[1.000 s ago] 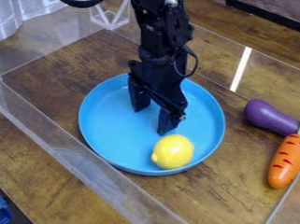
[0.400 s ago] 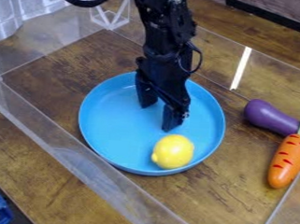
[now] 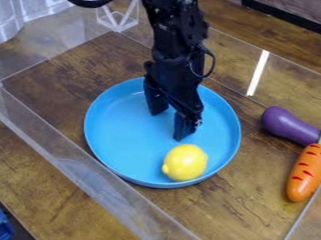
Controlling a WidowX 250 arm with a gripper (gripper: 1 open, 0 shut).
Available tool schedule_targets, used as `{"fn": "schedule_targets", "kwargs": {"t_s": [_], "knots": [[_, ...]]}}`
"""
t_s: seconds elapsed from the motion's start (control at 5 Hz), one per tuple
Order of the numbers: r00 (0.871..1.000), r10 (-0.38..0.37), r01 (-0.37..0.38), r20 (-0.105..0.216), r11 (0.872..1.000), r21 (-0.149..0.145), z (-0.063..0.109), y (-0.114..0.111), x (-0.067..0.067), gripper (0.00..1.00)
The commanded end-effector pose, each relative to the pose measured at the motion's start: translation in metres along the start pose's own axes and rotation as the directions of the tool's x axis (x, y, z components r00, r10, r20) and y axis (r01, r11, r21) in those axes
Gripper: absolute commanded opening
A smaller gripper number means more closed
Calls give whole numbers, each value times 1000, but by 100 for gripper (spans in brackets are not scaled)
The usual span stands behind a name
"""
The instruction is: Put the carrot on the blue tray
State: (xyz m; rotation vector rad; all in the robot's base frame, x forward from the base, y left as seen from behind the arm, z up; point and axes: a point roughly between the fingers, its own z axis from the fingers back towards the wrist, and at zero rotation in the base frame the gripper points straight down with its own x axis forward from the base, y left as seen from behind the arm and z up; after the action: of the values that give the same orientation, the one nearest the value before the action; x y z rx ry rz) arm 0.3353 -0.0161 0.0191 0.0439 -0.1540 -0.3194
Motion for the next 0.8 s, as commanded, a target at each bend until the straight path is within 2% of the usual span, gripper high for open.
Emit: {"fn": "schedule_targets", "kwargs": {"t_s": [0.0,0.2,0.4,0.6], "knots": [[998,20,-20,-65,1000,-12,-1,-3,-21,100],[989,102,-102,-108,995,0,1,-2,-13,100],[979,172,-172,-112,985,8,1,-1,-1,100],[983,165,-166,-79,986,-13,6,-9,1,0]]}}
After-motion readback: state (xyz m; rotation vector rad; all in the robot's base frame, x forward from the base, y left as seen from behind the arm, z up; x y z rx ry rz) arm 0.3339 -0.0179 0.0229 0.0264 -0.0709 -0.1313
